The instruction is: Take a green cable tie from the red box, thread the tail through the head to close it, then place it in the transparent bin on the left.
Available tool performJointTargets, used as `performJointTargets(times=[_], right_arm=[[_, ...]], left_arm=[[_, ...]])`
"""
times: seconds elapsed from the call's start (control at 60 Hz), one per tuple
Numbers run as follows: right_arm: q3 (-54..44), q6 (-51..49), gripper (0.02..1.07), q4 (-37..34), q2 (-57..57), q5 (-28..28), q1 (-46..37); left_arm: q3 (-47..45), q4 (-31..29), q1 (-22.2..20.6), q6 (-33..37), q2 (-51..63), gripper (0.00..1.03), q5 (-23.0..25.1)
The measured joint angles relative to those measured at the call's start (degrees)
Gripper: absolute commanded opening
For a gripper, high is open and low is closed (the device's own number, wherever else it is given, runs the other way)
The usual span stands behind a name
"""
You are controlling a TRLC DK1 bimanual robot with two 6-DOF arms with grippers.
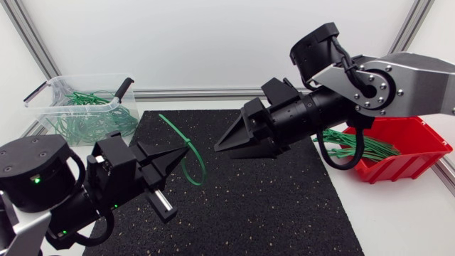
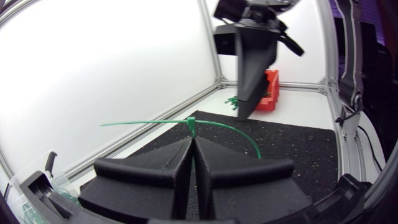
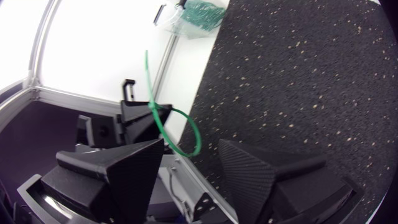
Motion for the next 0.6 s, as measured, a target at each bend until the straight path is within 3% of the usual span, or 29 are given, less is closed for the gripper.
performJointTargets(times=[0.183,0.283,0.5,0.6], right_arm=[[-4.04,-2.21,1.03,6.23,0.0,10.78,-0.07],[-4.72,-3.48,1.03,7.82,-0.2,14.82,-0.07],[-5.9,-4.81,1.03,9.09,-3.76,17.94,-0.17],[-6.84,-5.22,1.03,9.38,-5.6,18.91,-0.24]], left_arm=[[4.39,0.26,13.64,-1.9,4.81,0.04,0.0],[8.59,3.39,21.92,-2.58,9.51,0.05,-0.74],[24.35,4.11,37.86,-6.86,21.46,0.05,-4.94],[33.44,1.03,43.23,-9.07,26.6,0.05,-6.82]])
